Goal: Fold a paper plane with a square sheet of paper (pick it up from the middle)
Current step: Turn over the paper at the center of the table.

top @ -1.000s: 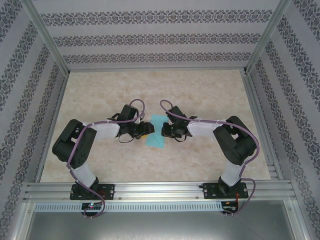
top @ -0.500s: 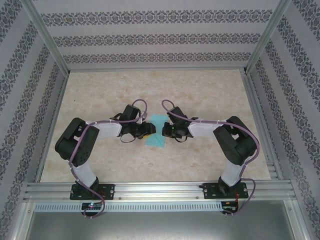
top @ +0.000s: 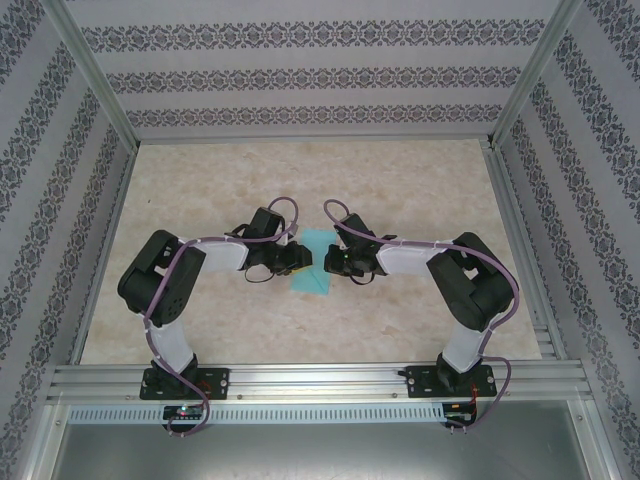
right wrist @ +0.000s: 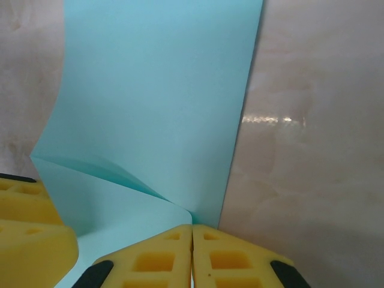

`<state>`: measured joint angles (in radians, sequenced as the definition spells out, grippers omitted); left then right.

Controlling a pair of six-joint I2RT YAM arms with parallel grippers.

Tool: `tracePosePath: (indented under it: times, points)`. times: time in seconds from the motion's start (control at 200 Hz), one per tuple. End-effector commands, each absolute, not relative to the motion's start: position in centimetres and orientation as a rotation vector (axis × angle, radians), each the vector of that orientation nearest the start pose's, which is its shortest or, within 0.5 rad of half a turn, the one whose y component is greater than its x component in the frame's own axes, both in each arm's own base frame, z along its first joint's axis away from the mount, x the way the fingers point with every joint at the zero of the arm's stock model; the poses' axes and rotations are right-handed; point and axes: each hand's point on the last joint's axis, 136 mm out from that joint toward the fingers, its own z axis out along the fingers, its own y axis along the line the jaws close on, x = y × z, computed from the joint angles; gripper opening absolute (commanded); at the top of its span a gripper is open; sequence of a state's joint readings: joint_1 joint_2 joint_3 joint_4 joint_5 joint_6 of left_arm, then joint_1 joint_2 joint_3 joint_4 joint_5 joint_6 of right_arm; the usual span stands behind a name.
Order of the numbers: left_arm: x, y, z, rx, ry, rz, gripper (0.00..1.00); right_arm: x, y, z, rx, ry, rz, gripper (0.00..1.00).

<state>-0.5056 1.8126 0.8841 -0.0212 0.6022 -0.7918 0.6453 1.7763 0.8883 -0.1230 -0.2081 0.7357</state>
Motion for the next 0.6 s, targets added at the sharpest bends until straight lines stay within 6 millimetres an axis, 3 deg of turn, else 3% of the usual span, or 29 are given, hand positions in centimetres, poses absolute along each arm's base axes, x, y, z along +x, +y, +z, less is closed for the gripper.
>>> tracePosePath:
  times: [0.0, 0.09, 0.225, 0.455, 0.594]
  points:
    - [31.5, -29.4, 4.4, -0.06, 2.706, -1.255, 0.25, 30.5, 26.8, 2.4, 0.062, 2.715, 0.741, 0.11]
    - [31.6, -29.3, 4.2, -0.058, 2.708, -1.246, 0.19, 30.7, 26.8, 3.6, 0.059, 2.692, 0.754, 0.17]
    - [31.8, -29.2, 4.3, -0.026, 2.707, -1.21, 0.08, 30.7, 26.1, 7.0, 0.057, 2.625, 0.755, 0.44]
    - [31.9, -28.2, 6.9, 0.084, 2.7, -1.044, 0.05, 30.7, 20.5, 11.8, 0.161, 2.488, 0.535, 0.72]
    - [31.6, -26.2, 9.3, 0.176, 2.73, -0.775, 0.05, 30.2, 17.2, 13.5, 0.234, 2.397, 0.488, 0.84]
